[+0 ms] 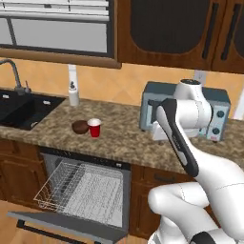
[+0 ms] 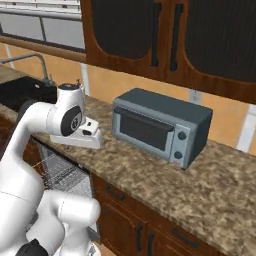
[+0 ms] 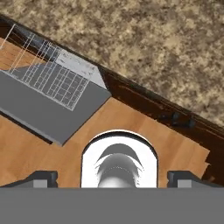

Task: Pick up the cup and bowl from the counter, place them in the dishwasher, and close the dishwasher door.

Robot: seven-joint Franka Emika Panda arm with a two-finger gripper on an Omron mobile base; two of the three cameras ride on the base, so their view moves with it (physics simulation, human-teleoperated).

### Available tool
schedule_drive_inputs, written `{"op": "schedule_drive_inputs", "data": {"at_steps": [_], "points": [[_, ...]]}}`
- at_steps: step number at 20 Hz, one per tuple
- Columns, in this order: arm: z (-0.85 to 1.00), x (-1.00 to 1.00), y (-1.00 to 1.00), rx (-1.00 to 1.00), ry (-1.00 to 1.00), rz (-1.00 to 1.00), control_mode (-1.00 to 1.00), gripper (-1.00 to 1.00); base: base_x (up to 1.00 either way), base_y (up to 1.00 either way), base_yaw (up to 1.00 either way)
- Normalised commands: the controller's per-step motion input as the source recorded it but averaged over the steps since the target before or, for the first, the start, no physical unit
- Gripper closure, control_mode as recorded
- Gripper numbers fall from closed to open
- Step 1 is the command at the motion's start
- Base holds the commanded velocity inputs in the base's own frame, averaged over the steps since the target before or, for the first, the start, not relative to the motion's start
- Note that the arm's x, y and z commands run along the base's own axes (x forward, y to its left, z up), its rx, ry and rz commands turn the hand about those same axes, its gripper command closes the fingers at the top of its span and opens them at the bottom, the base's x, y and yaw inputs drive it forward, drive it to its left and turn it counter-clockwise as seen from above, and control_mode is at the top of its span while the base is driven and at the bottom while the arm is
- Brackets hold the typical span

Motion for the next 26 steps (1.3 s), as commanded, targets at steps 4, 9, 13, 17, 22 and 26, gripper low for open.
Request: {"op": "schedule_drive_inputs", "data": {"at_steps": [4, 9, 13, 17, 22, 26], "points": [[0.00, 0.00, 0.00, 0.00, 0.00, 0.00, 1.00, -1.00, 0.00, -0.25, 0.92], [0.00, 0.00, 0.00, 0.00, 0.00, 0.00, 1.00, -1.00, 0.00, -0.26, 0.81], [0.00, 0.00, 0.00, 0.00, 0.00, 0.00, 1.00, -1.00, -0.12, -0.36, 0.66], [0.00, 0.00, 0.00, 0.00, 0.00, 0.00, 1.00, -1.00, 0.18, -0.56, 0.41], [0.00, 0.00, 0.00, 0.00, 0.00, 0.00, 1.00, -1.00, -0.44, -0.38, 0.25], [0.00, 0.00, 0.00, 0.00, 0.00, 0.00, 1.00, -1.00, -0.23, 0.00, 0.15]]}}
